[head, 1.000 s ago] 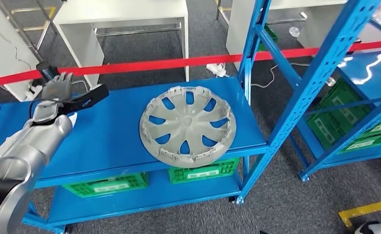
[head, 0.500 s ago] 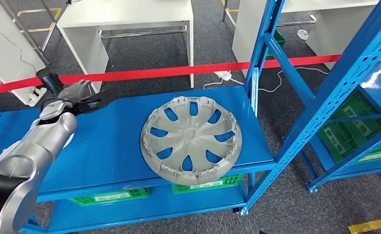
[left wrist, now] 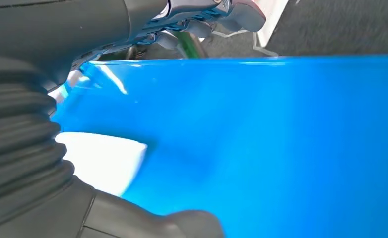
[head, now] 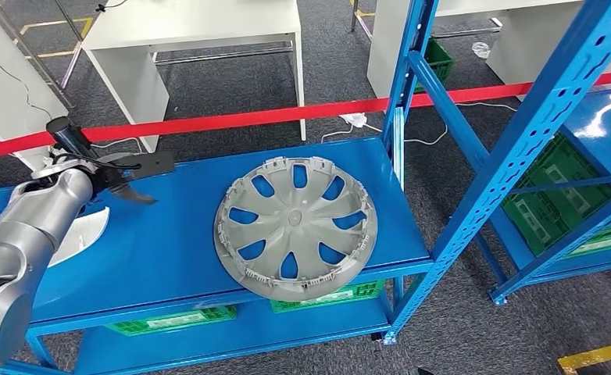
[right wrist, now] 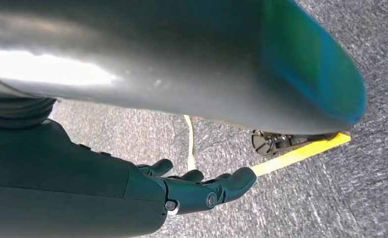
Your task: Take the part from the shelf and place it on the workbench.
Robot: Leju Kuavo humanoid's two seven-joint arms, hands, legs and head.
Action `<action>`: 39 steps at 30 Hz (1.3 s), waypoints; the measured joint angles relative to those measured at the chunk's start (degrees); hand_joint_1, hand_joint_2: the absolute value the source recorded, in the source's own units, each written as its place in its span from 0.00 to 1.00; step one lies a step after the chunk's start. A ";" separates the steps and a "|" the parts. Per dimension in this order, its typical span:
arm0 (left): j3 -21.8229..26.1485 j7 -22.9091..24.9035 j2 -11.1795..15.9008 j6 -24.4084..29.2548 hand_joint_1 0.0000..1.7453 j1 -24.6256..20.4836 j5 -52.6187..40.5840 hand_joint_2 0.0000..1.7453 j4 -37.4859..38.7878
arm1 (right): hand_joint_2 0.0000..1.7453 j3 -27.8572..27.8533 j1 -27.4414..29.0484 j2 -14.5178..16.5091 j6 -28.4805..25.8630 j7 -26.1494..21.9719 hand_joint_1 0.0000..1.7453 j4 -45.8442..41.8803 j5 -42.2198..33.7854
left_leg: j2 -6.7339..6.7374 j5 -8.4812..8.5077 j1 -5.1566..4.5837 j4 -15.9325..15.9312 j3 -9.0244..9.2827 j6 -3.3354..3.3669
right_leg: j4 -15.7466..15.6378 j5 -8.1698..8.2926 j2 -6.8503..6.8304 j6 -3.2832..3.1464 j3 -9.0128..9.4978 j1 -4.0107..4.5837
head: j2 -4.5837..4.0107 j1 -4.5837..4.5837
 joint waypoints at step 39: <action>-0.06 24.49 11.16 0.89 0.00 2.60 -2.72 1.00 1.17 | 0.00 0.07 -0.06 0.59 -0.09 1.02 0.00 0.00 0.47 | -0.02 -0.02 -0.06 0.03 0.20 0.00 | -0.07 0.05 -0.06 0.12 0.30 -0.24 | 0.00 0.01</action>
